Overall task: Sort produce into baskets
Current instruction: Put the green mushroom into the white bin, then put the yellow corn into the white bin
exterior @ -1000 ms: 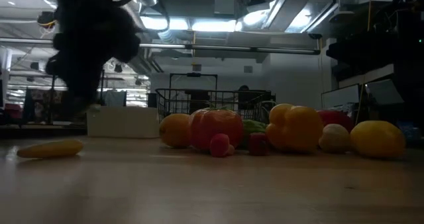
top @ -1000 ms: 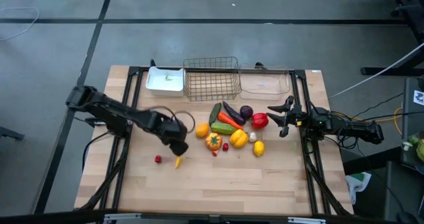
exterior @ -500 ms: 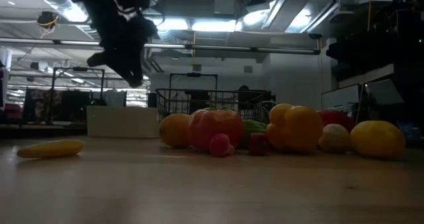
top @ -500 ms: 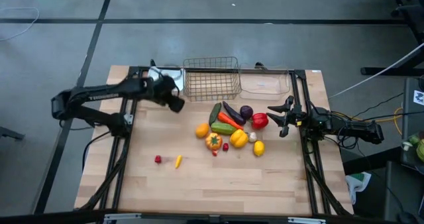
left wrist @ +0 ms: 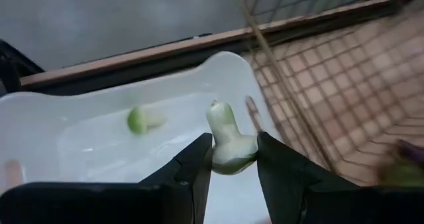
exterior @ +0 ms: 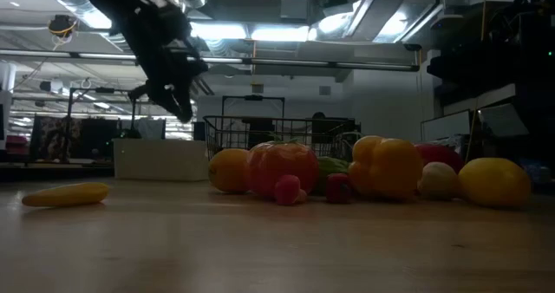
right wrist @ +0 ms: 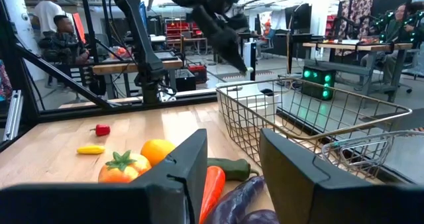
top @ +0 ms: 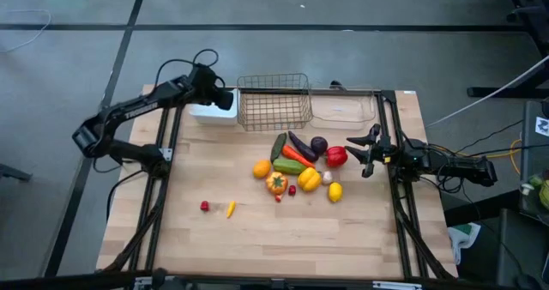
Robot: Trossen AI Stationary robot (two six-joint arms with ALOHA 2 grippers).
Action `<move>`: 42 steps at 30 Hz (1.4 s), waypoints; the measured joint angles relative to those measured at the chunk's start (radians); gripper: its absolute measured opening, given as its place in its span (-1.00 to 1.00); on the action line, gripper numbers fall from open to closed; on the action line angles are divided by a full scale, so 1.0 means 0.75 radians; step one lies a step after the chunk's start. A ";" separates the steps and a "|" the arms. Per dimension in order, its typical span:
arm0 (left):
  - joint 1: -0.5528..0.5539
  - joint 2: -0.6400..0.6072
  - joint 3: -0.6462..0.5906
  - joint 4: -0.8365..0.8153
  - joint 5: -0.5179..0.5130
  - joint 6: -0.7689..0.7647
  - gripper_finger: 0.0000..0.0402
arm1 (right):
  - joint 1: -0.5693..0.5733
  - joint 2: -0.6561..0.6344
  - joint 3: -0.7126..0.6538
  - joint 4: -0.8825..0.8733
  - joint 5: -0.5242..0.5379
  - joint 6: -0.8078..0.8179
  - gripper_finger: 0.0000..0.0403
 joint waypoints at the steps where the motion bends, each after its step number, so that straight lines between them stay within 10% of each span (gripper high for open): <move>1: 0.011 0.026 0.000 0.022 0.000 0.010 -0.46 | 0.000 0.000 0.000 0.000 0.000 0.000 -0.31; 30: 0.138 0.402 -0.002 0.107 0.002 0.084 -0.44 | 0.000 0.000 0.000 0.000 0.000 0.000 -0.31; 42: 0.137 0.402 -0.002 0.107 0.002 0.087 0.03 | 0.000 0.000 0.000 0.000 0.000 0.000 -0.31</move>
